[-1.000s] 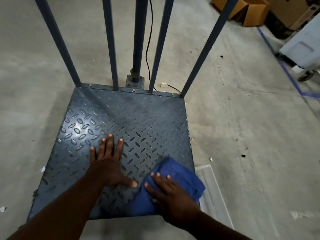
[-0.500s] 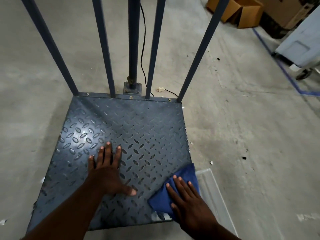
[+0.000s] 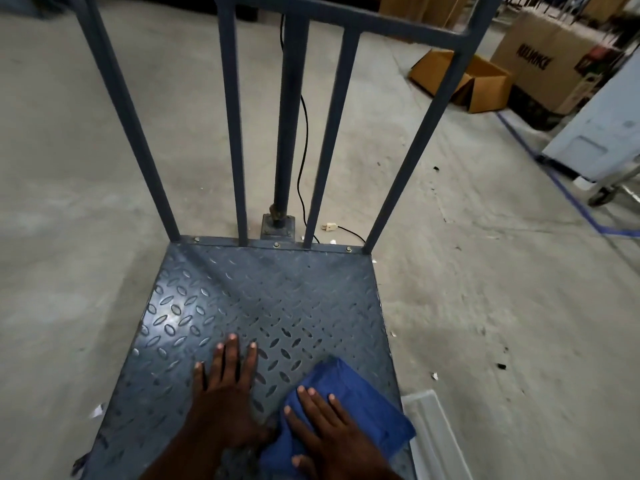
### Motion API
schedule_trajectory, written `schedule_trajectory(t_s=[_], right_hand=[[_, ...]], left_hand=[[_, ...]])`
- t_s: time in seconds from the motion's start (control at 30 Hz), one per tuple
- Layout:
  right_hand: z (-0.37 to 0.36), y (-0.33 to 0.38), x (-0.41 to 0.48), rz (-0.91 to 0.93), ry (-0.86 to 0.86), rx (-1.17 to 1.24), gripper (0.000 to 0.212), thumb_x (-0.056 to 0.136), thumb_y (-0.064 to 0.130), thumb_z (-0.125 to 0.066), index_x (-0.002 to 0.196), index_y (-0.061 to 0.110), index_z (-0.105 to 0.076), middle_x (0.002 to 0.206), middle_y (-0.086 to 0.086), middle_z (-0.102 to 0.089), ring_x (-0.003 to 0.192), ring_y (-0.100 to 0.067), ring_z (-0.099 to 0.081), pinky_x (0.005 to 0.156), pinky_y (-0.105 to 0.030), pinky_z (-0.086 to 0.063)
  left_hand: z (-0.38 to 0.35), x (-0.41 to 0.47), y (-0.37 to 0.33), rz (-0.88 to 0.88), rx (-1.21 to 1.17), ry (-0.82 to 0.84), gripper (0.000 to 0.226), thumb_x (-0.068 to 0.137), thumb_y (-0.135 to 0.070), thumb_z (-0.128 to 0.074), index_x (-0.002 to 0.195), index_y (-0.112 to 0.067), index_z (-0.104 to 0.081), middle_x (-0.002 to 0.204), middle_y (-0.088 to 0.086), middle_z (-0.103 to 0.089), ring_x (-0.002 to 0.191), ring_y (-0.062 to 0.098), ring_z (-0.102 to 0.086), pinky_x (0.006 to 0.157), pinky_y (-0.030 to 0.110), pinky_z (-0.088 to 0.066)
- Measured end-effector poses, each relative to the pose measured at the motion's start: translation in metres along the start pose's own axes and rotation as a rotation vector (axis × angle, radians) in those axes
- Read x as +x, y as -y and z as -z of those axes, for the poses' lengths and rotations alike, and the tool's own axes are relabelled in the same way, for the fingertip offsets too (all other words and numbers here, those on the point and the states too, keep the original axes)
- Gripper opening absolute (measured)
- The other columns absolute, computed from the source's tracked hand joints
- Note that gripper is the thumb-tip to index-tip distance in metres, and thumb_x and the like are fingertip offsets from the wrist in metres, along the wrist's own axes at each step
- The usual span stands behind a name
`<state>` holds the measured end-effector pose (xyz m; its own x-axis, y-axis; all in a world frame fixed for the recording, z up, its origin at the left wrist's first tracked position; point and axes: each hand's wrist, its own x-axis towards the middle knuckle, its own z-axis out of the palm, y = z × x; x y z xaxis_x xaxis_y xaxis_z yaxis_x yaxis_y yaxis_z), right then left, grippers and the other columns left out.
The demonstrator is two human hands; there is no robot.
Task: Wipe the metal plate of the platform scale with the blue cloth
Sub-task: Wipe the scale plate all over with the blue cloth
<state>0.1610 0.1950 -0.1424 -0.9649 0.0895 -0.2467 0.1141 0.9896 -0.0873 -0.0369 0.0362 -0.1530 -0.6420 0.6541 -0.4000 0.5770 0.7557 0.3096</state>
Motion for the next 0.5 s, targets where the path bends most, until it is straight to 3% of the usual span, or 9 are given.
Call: schedule_trajectory(t_s=[0.1, 0.17, 0.2, 0.27, 0.33, 0.37, 0.4, 0.43, 0.5], right_hand=[[0.003, -0.025, -0.009, -0.083, 0.018, 0.043, 0.073, 0.093, 0.068, -0.042, 0.156, 0.032, -0.040, 0.154, -0.007, -0.052, 0.144, -0.019, -0.040, 0.119, -0.035, -0.014], [0.000, -0.049, -0.015, -0.184, -0.020, 0.042, 0.082, 0.090, 0.066, -0.044, 0.163, 0.031, -0.027, 0.156, -0.009, -0.049, 0.145, -0.021, -0.038, 0.119, -0.036, -0.016], [0.004, -0.061, -0.014, -0.237, -0.026, 0.059, 0.088, 0.090, 0.066, -0.042, 0.166, 0.031, -0.016, 0.159, -0.009, -0.044, 0.147, -0.023, -0.037, 0.120, -0.036, -0.019], [0.021, -0.077, -0.006, -0.346, -0.026, 0.092, 0.088, 0.089, 0.067, -0.028, 0.161, 0.034, 0.011, 0.167, -0.012, -0.014, 0.156, -0.028, -0.014, 0.122, -0.033, -0.016], [0.038, -0.076, 0.006, -0.384, 0.071, 0.183, 0.080, 0.088, 0.068, -0.010, 0.155, 0.039, 0.022, 0.156, -0.009, 0.029, 0.149, -0.027, 0.023, 0.119, -0.035, 0.006], [0.039, -0.073, 0.013, -0.378, 0.060, 0.214, 0.079, 0.092, 0.067, -0.011, 0.157, 0.035, 0.022, 0.153, -0.009, 0.033, 0.147, -0.025, 0.027, 0.119, -0.035, 0.008], [0.038, -0.066, 0.020, -0.379, 0.074, 0.225, 0.078, 0.099, 0.062, -0.020, 0.158, 0.032, 0.020, 0.158, -0.011, 0.026, 0.152, -0.027, 0.018, 0.122, -0.037, 0.001], [0.038, -0.058, 0.025, -0.340, -0.011, 0.181, 0.082, 0.100, 0.058, -0.031, 0.159, 0.030, 0.018, 0.165, -0.016, 0.006, 0.157, -0.031, -0.005, 0.123, -0.039, -0.015], [0.033, -0.040, 0.026, -0.237, -0.019, 0.190, 0.097, 0.089, 0.061, -0.039, 0.161, 0.030, 0.018, 0.161, -0.018, -0.034, 0.145, -0.032, -0.045, 0.111, -0.039, -0.042]], left_hand=[[0.000, 0.000, 0.004, 0.018, 0.032, 0.057, 0.173, 0.013, -0.115, -0.035, 0.154, -0.016, -0.055, 0.160, 0.027, -0.046, 0.141, 0.047, -0.046, 0.108, 0.058, -0.024], [0.021, -0.007, -0.007, 0.022, 0.064, 0.114, 0.182, 0.016, -0.119, -0.029, 0.163, -0.013, -0.041, 0.168, 0.030, -0.029, 0.147, 0.050, -0.044, 0.112, 0.061, -0.021], [0.033, -0.009, -0.013, 0.038, 0.081, 0.165, 0.190, 0.014, -0.119, -0.033, 0.170, -0.012, -0.016, 0.173, 0.029, 0.000, 0.157, 0.049, -0.024, 0.118, 0.063, -0.014], [0.050, -0.011, -0.024, 0.113, 0.066, 0.289, 0.196, 0.004, -0.112, -0.040, 0.157, -0.017, 0.037, 0.155, 0.017, 0.052, 0.154, 0.036, 0.030, 0.124, 0.068, 0.008], [0.058, -0.017, -0.024, 0.102, 0.072, 0.310, 0.197, 0.007, -0.107, -0.056, 0.148, -0.016, 0.046, 0.145, 0.013, 0.060, 0.145, 0.030, 0.042, 0.125, 0.068, 0.009], [0.055, -0.015, -0.018, 0.072, 0.083, 0.306, 0.195, 0.018, -0.102, -0.070, 0.149, -0.012, 0.043, 0.146, 0.013, 0.058, 0.146, 0.030, 0.038, 0.126, 0.069, 0.004], [0.052, -0.015, -0.014, 0.041, 0.116, 0.262, 0.191, 0.026, -0.099, -0.074, 0.153, -0.008, 0.037, 0.151, 0.014, 0.051, 0.150, 0.033, 0.030, 0.124, 0.073, -0.005], [0.053, -0.017, -0.013, 0.009, 0.170, 0.215, 0.192, 0.023, -0.100, -0.071, 0.162, -0.006, 0.023, 0.159, 0.019, 0.038, 0.155, 0.039, 0.013, 0.119, 0.079, -0.019], [0.045, -0.012, -0.008, -0.021, 0.172, 0.115, 0.194, 0.012, -0.102, -0.063, 0.168, -0.007, 0.002, 0.166, 0.022, 0.021, 0.157, 0.046, -0.010, 0.110, 0.082, -0.033]])
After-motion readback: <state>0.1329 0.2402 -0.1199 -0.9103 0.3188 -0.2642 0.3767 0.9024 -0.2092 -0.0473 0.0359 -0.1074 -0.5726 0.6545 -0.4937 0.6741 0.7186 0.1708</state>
